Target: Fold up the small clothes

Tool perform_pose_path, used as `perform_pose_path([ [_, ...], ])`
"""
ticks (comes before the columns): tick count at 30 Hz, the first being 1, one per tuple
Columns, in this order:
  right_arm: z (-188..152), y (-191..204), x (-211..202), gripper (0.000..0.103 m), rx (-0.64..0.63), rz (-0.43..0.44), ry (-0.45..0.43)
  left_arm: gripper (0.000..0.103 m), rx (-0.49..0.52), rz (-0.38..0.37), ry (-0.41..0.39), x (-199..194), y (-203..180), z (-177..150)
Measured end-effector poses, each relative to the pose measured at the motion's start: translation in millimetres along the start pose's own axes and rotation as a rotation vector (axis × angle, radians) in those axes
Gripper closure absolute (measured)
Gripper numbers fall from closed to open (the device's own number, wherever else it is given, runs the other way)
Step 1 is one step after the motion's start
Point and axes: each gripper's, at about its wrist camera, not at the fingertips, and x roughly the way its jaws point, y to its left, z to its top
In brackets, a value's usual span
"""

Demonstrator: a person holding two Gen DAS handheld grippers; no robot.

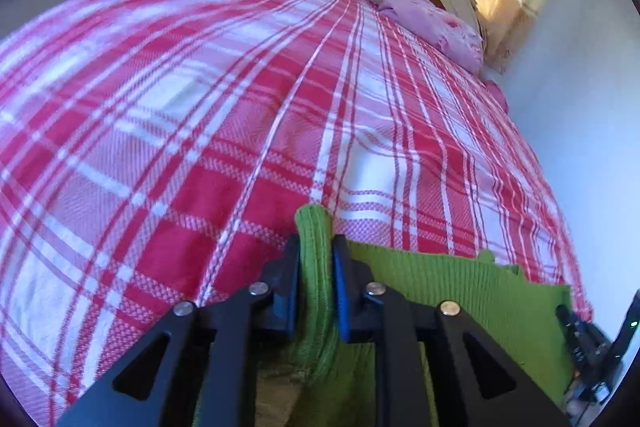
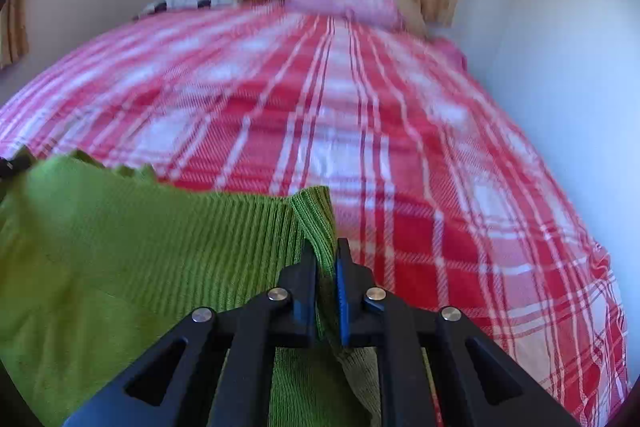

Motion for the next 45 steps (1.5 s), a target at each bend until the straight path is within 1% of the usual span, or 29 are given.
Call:
perform_pose_path([
  [1,-1,-1,0,0.093,0.005,0.004,-0.002,0.083,-0.014,-0.016,-0.003,-2,4,-1],
  [3,-3,-4,1,0.093,0.020,0.025,-0.006,0.083,-0.022,-0.022,-0.005,-2,5,0],
  [6,-4,-11,3,0.089,0.064,0.043,-0.001,0.083,-0.026,-0.024,-0.002,-3,5,0],
  [8,-5,-18,3,0.085,0.103,0.066,-0.004,0.083,-0.041,-0.036,0.033,-4,8,6],
  [10,-6,-30,7,0.075,0.181,0.113,0.000,0.083,-0.056,-0.047,0.065,-28,14,12],
  [11,-8,-39,9,0.072,0.229,0.137,0.003,0.083,-0.043,-0.037,0.053,-38,13,12],
  [12,-12,-51,11,0.071,0.299,0.157,0.009,0.083,-0.011,0.002,0.029,-55,11,12],
  [13,-14,-58,13,0.070,0.343,0.166,0.015,0.083,0.029,0.061,0.012,-73,7,7],
  [14,-18,-68,15,0.070,0.404,0.196,0.019,0.083,0.062,0.096,0.010,-84,2,2],
  [16,-25,-81,13,0.070,0.496,0.232,-0.005,0.082,0.128,0.128,0.015,-111,-7,-19],
  [17,-29,-88,10,0.070,0.543,0.226,-0.021,0.081,0.144,0.135,0.015,-123,-10,-32],
  [18,-36,-100,4,0.071,0.616,0.207,-0.038,0.075,0.148,0.140,0.018,-128,-11,-39],
  [19,-42,-113,-6,0.076,0.691,0.165,-0.048,0.069,0.144,0.150,0.029,-138,-12,-54],
  [20,-47,-124,-20,0.080,0.746,0.133,-0.070,0.067,0.137,0.150,0.034,-140,-13,-61],
  [21,-51,-132,-43,0.082,0.771,0.147,-0.125,0.066,0.123,0.148,0.028,-147,-13,-73],
  [22,-50,-133,-64,0.082,0.729,0.188,-0.163,0.066,0.116,0.162,0.017,-151,-15,-84],
  [23,-46,-125,-79,0.082,0.635,0.217,-0.167,0.066,0.114,0.181,0.004,-154,-19,-96],
  [25,-44,-93,-112,0.082,0.383,0.250,-0.154,0.066,0.131,0.200,-0.013,-153,-33,-114],
  [26,-50,-77,-124,0.082,0.297,0.275,-0.142,0.066,0.139,0.209,-0.016,-150,-40,-120],
  [29,-83,-45,-133,0.082,0.197,0.361,-0.085,0.066,0.171,0.234,-0.030,-139,-67,-143],
  [30,-95,-36,-127,0.082,0.176,0.362,-0.049,0.064,0.179,0.243,-0.052,-134,-74,-149],
  [31,-106,-29,-123,0.082,0.152,0.351,-0.025,0.058,0.175,0.251,-0.059,-131,-76,-150],
  [32,-118,-19,-115,0.082,0.105,0.331,-0.005,0.055,0.164,0.263,-0.060,-128,-77,-150],
  [33,-125,-14,-115,0.082,0.078,0.316,-0.033,0.052,0.145,0.280,-0.059,-124,-74,-149],
  [35,-131,-10,-121,0.082,0.063,0.298,-0.058,0.050,0.104,0.302,-0.062,-118,-67,-144],
  [38,-135,-14,-121,0.082,0.090,0.325,-0.061,0.048,0.088,0.327,-0.070,-115,-59,-145],
  [41,-136,-23,-118,0.082,0.127,0.371,-0.064,0.044,0.145,0.355,-0.091,-119,-60,-156],
  [43,-135,-27,-115,0.082,0.138,0.386,-0.064,0.034,0.179,0.409,-0.099,-123,-62,-162],
  [45,-136,-26,-115,0.082,0.135,0.382,-0.064,0.032,0.198,0.446,-0.087,-128,-60,-166],
])
